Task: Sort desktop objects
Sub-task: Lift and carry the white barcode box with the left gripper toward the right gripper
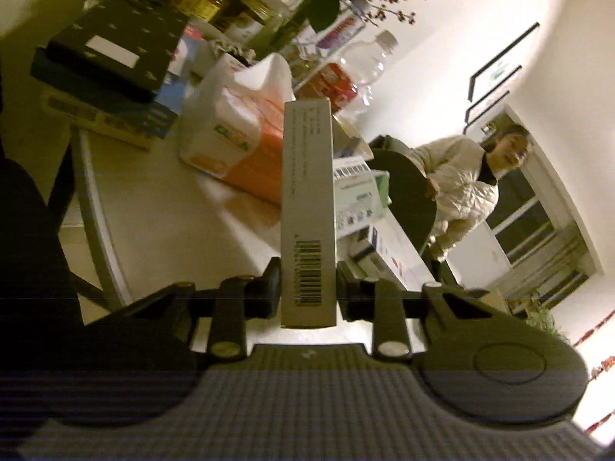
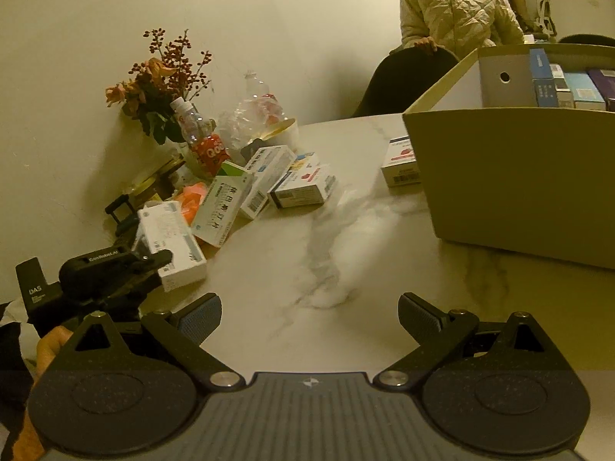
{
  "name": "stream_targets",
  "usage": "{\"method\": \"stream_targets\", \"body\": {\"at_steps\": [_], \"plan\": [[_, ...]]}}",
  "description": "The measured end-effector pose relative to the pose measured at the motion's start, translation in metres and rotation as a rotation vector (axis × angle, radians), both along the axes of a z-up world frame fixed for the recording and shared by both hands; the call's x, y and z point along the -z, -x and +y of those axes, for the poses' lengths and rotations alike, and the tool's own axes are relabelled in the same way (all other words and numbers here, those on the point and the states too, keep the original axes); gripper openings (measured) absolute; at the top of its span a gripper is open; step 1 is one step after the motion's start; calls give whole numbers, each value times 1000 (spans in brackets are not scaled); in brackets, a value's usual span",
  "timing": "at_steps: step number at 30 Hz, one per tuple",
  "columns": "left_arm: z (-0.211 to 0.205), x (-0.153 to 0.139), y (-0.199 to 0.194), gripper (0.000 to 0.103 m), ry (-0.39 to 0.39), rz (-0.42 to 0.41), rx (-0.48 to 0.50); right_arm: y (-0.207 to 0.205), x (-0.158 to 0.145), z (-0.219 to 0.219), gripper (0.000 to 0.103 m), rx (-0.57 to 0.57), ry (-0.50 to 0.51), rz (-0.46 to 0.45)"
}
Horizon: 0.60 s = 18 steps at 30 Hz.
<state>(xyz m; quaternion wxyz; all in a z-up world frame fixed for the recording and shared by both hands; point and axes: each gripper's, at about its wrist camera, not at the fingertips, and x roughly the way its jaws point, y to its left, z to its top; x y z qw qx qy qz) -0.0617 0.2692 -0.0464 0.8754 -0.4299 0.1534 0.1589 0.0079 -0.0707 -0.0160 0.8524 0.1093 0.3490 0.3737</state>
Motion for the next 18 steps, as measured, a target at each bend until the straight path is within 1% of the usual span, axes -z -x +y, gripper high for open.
{"method": "stream_targets", "body": {"at_steps": [5, 9, 14, 18], "plan": [[-3, 6, -3, 26, 62, -11, 77, 2, 1, 1, 99, -12, -13, 8], [-7, 10, -5, 26, 98, -20, 147, 2, 2, 0, 99, -17, -34, 22], [-14, 16, -10, 26, 200, -44, 266, -1, 6, -3, 99, -25, -77, 55], [-23, 20, -16, 26, 246, -48, 351, -3, 9, -5, 99, -33, -124, 94]]}}
